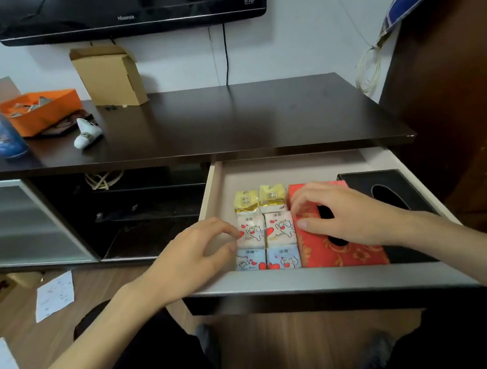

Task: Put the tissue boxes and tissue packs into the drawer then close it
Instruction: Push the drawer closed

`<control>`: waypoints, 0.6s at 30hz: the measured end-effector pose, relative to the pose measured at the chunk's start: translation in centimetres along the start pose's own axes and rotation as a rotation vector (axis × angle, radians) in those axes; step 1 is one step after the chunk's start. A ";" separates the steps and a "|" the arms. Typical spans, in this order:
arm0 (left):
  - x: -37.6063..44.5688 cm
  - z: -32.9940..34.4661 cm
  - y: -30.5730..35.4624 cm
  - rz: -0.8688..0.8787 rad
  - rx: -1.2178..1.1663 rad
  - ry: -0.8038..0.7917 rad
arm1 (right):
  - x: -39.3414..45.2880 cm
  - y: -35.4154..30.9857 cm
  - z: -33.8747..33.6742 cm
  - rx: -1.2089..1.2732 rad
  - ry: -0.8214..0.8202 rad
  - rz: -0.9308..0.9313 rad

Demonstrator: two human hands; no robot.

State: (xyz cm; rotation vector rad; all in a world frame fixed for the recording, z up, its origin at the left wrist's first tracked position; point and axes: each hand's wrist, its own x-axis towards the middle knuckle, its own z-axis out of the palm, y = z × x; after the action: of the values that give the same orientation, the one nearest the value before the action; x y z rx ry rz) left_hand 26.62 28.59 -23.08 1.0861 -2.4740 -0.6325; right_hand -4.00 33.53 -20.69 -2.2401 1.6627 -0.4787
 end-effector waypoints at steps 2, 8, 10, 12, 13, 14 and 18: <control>-1.9 0.7 1.1 0.020 0.044 0.019 | -3.8 -0.1 0.6 -0.001 0.041 0.036; -5.8 4.8 1.8 0.097 0.387 0.161 | -14.6 1.7 4.0 -0.252 0.203 0.226; -5.2 5.6 1.2 0.140 0.484 0.222 | -16.3 2.5 4.7 -0.437 0.264 0.250; -4.5 6.2 0.5 0.177 0.501 0.295 | -16.7 3.2 5.1 -0.557 0.296 0.248; -4.2 6.4 0.2 0.191 0.504 0.314 | -16.5 3.6 5.3 -0.585 0.317 0.243; -4.0 6.6 -0.1 0.206 0.506 0.325 | -16.2 3.9 5.4 -0.594 0.340 0.241; -2.5 6.8 -0.9 0.237 0.522 0.346 | -14.3 5.3 5.5 -0.620 0.385 0.235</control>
State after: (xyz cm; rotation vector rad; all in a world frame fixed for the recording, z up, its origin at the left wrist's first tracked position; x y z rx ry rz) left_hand 25.45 31.65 -29.60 0.9440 -2.4495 0.2712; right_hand -10.01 46.05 -29.12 -2.4053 2.5257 -0.3873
